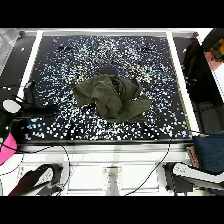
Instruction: Fold the clothes and pants, and hang the long-sleeved shirts on hangers.
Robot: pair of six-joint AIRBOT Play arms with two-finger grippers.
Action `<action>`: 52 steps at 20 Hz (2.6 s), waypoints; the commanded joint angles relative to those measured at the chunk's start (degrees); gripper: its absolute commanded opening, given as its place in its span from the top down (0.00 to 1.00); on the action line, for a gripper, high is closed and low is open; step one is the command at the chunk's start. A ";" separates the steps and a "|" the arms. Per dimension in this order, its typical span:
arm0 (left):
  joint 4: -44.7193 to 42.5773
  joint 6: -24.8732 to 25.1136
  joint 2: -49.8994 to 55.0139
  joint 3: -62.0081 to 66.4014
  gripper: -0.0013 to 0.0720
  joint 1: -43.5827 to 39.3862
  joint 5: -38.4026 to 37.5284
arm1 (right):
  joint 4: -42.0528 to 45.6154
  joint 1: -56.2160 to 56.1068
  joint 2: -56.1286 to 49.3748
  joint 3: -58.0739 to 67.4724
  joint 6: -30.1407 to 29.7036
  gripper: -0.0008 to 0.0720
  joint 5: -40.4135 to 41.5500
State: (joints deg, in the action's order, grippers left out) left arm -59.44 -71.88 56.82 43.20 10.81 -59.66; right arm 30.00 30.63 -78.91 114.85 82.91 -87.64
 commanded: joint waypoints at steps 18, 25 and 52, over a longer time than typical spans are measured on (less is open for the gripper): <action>46.03 25.22 28.68 0.09 0.23 -0.07 15.30 | -7.13 -12.83 -8.52 -0.92 -1.07 0.29 3.21; 45.99 22.91 33.88 4.28 0.26 -3.58 13.57 | -7.13 -12.83 -8.52 -0.92 -1.18 0.29 3.26; -36.92 -11.93 18.40 29.83 0.93 -10.58 9.97 | 20.85 -23.93 -11.43 -38.91 2.43 0.27 11.08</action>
State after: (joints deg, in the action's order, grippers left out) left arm -86.39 -81.08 75.92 72.73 3.07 -49.21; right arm 48.84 7.40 -90.26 78.13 80.86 -79.92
